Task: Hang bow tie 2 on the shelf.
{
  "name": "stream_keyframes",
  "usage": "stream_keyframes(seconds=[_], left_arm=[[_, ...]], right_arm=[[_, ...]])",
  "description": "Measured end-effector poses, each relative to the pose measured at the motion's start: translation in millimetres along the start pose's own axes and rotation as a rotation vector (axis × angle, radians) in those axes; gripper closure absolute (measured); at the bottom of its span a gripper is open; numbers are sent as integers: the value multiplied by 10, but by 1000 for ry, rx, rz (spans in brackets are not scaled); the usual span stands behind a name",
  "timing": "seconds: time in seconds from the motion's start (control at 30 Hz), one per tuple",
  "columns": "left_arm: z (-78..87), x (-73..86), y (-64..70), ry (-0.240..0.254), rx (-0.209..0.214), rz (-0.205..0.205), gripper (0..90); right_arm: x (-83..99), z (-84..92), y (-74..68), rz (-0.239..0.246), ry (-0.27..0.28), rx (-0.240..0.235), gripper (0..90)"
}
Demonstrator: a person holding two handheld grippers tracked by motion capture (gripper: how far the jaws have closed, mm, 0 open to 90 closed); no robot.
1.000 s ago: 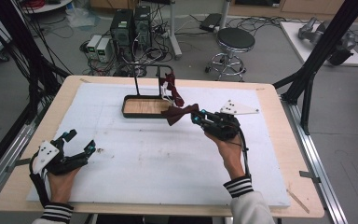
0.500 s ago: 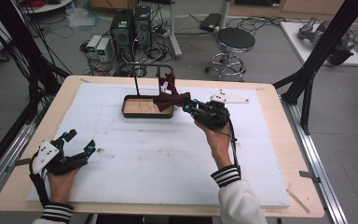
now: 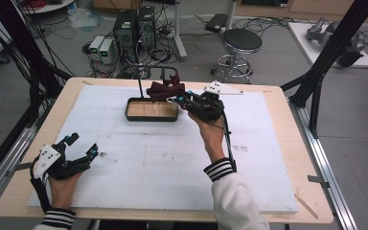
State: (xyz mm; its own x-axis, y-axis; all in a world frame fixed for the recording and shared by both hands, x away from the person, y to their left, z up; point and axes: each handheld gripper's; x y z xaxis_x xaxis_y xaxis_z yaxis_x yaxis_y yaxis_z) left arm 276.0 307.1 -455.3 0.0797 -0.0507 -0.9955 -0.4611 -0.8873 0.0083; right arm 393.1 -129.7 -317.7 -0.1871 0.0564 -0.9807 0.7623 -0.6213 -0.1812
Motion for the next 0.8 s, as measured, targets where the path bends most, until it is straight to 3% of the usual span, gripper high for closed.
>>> stream_keyframes(seconds=[0.8], left_arm=[[0, 1, -1, 2, 1, 3, 163]], right_arm=[[-329, -366, -35, 50, 70, 5, 784]])
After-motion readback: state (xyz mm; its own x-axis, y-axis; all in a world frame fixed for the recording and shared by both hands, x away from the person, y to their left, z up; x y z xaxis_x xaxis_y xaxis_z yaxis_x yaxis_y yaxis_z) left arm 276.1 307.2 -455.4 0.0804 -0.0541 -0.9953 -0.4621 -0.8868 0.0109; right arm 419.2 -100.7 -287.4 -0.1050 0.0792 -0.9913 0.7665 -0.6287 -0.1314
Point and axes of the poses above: each handheld gripper's, and its own axes: z roughly backward along the jaws, x roughly out of its underside, y roughly to its right, and after that the axes turned 4 degrees about y, right-handed
